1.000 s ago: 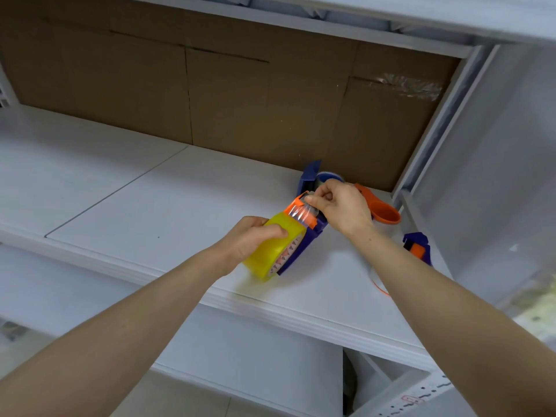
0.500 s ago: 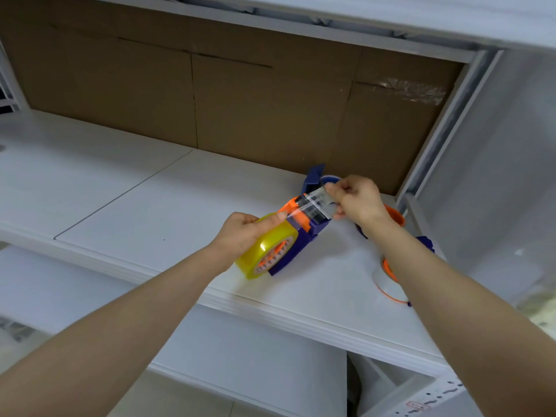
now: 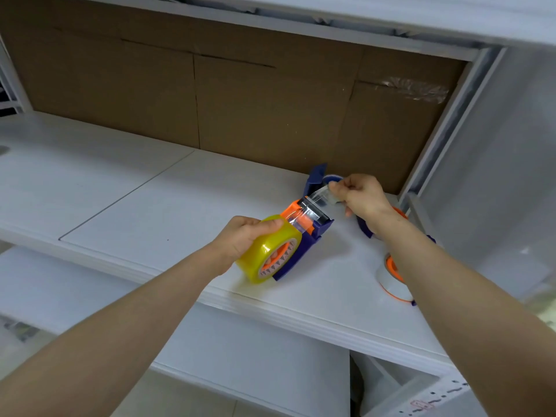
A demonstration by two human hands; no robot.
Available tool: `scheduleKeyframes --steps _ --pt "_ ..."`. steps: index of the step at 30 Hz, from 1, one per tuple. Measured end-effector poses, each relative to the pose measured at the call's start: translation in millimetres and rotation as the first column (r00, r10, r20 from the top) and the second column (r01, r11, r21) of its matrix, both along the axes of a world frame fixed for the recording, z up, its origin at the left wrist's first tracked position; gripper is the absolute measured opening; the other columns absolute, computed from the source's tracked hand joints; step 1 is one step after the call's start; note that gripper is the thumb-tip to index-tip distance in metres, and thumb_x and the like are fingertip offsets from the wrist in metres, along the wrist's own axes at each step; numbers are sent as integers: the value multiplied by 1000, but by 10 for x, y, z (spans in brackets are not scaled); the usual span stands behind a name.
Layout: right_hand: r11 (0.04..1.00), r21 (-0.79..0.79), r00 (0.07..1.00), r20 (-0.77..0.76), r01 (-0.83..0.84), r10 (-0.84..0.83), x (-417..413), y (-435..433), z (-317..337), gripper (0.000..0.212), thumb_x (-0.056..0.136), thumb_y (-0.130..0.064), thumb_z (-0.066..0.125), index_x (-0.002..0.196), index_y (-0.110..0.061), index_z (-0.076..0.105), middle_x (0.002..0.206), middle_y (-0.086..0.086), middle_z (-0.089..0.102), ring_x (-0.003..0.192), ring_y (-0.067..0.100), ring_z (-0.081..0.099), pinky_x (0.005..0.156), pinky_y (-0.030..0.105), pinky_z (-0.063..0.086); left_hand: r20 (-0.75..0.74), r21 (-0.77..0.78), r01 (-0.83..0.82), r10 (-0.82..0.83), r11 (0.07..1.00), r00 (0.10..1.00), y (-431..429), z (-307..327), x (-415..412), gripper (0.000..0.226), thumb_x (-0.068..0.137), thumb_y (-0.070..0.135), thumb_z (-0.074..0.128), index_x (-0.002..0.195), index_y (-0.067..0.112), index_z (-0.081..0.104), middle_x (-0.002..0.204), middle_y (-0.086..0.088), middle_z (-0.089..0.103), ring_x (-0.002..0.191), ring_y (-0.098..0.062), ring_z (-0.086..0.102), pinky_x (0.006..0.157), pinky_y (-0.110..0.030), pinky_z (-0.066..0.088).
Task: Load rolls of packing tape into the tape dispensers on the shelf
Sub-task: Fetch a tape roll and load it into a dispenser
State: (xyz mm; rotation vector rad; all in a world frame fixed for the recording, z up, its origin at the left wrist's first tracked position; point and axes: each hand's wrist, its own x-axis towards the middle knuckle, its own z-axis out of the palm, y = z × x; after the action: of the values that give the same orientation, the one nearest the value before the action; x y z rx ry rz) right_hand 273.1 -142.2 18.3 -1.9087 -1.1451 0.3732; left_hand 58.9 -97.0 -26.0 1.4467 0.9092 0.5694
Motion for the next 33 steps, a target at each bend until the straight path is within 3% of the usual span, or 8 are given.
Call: scheduleKeyframes --steps 3,7,13,18,22,26,29,33 --pt "998 56 999 -31 32 -30 -12 20 16 26 90 -25 58 79 -2 58 75 20 58 44 18 41 54 29 38 -7 14 -42 42 999 999 1 -10 -2 22 82 40 64 77 19 60 77 2 65 69 -11 62 60 -23 49" --pt "995 85 996 -67 59 -53 41 26 83 24 90 -26 59 71 -12 55 67 6 56 48 16 42 53 29 41 -44 18 -126 127 992 991 38 1 19 41 76 50 66 92 14 56 85 -2 64 73 -13 61 59 -24 48" --pt "997 3 996 -31 81 -81 83 53 -58 28 91 -29 57 86 -2 60 65 10 52 49 17 41 58 33 39 -8 20 -171 171 985 985 -3 -7 47 31 81 44 64 72 23 43 72 5 54 66 -9 53 55 -21 43" --pt "995 -33 961 -256 95 -101 45 93 -182 26 88 -26 62 69 -9 55 60 6 47 49 15 38 49 27 37 44 -1 -208 207 978 977 14 -64 5 26 80 41 66 71 20 53 71 1 61 68 -14 60 58 -24 48" --pt "995 -56 762 -639 84 -101 -115 99 -442 24 86 -14 63 64 -11 53 45 -2 47 42 9 34 42 21 30 85 -15 -220 220 975 972 65 -163 -38 26 80 40 66 70 17 61 64 1 66 65 -15 64 56 -23 51" --pt "991 -132 486 -864 36 -133 -381 97 -668 24 89 -8 46 68 -13 57 49 0 54 43 9 41 40 17 37 102 -30 -199 201 980 974 141 -252 -73 30 79 42 66 73 13 68 58 3 71 59 -12 69 52 -20 55" --pt "996 -86 322 -943 4 -83 -537 98 -750 17 88 -19 50 79 -14 63 69 6 67 66 18 59 68 30 51 121 -22 -204 206 979 971 151 -280 -85 29 80 40 65 70 13 67 56 4 70 53 -9 67 49 -18 52" --pt "996 -77 330 -942 -41 -59 -585 103 -727 25 88 -31 53 101 -15 66 97 10 71 93 27 63 91 43 50 114 -16 -210 211 978 971 144 -262 -79 29 81 41 64 70 14 67 54 6 69 50 -6 67 45 -16 51"
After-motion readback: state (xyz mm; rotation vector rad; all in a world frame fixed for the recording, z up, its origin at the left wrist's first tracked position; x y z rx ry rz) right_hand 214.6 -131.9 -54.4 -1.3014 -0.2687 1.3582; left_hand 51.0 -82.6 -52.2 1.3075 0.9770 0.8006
